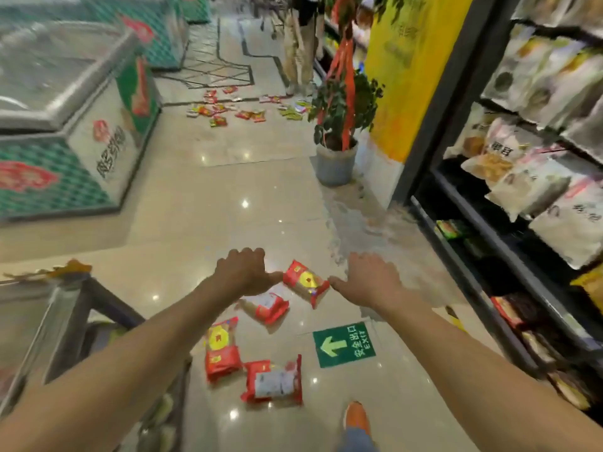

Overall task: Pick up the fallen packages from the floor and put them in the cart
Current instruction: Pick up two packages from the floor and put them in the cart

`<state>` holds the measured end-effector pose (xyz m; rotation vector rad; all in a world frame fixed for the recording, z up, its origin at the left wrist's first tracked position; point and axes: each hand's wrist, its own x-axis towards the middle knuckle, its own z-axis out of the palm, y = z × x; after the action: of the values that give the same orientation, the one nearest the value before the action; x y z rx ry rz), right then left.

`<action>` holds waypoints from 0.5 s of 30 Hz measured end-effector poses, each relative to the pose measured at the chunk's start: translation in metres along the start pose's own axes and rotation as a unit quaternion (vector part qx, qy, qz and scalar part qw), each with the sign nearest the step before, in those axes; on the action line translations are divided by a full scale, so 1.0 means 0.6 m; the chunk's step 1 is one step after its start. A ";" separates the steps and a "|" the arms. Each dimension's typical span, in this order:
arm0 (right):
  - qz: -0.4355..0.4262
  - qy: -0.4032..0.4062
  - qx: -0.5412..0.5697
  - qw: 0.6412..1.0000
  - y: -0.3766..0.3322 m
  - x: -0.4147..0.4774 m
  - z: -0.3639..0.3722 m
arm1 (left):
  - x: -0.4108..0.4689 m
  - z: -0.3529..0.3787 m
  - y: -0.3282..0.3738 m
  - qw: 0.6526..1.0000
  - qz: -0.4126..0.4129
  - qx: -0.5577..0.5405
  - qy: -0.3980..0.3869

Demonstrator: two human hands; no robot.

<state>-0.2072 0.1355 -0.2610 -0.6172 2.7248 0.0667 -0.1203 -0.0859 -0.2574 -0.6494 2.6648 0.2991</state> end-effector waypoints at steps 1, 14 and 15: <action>-0.019 -0.004 -0.001 1.000 -0.008 0.025 0.001 | 0.010 0.002 -0.012 1.000 -0.026 -0.009 0.002; -0.252 -0.063 -0.070 0.963 -0.181 0.282 0.031 | 0.081 0.077 -0.157 0.962 -0.256 -0.086 -0.041; -0.254 -0.071 -0.067 0.962 -0.197 0.301 0.039 | 0.092 0.086 -0.174 0.958 -0.265 -0.097 -0.044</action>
<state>-0.3020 -0.0426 -0.3413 -1.2775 2.3575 0.1628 -0.0997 -0.1835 -0.3384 -1.3383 2.2816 0.4245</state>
